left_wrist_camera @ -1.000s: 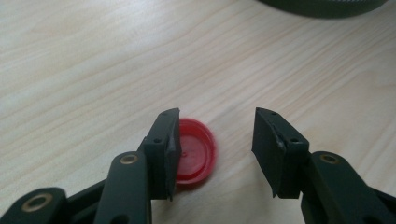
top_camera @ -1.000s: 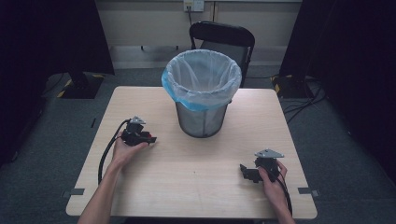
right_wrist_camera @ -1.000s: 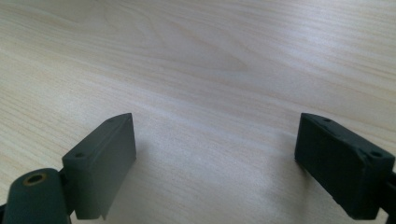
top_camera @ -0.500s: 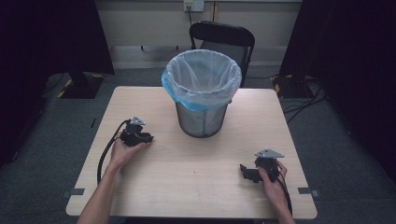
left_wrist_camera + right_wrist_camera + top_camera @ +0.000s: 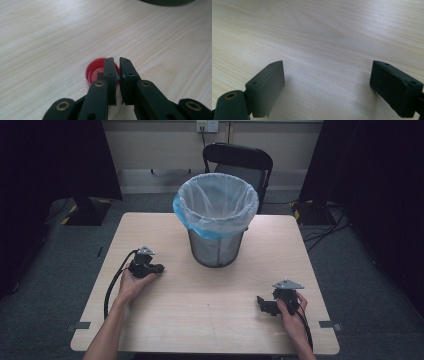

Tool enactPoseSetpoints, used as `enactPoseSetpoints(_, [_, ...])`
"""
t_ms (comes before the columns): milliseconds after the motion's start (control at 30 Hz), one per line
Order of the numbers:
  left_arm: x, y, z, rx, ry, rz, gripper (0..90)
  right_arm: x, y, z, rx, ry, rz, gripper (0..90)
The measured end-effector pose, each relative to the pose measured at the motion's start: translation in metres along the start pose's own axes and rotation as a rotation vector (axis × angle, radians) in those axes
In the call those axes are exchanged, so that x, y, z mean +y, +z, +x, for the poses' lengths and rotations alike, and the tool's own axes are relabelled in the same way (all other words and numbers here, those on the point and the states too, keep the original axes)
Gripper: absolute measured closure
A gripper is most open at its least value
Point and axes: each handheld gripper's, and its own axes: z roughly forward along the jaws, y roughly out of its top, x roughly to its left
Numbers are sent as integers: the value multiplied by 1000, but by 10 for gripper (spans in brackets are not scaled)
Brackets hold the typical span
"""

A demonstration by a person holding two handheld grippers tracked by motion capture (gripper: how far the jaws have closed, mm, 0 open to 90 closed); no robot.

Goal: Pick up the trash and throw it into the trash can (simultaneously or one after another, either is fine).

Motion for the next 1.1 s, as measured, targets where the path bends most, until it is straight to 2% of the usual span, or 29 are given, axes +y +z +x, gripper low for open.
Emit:
enactPoseSetpoints(300, [0, -3, 0, -43, -20, -23, 862, 0, 0, 0, 0, 0, 0, 115])
enactPoseSetpoints(733, [4, -15, -1, -72, -41, -89, 864, 0, 0, 0, 0, 0, 0, 115])
enactPoseSetpoints(1100, [12, -33, -5, -95, -47, -179, 864, 0, 0, 0, -1, 1, 0, 115])
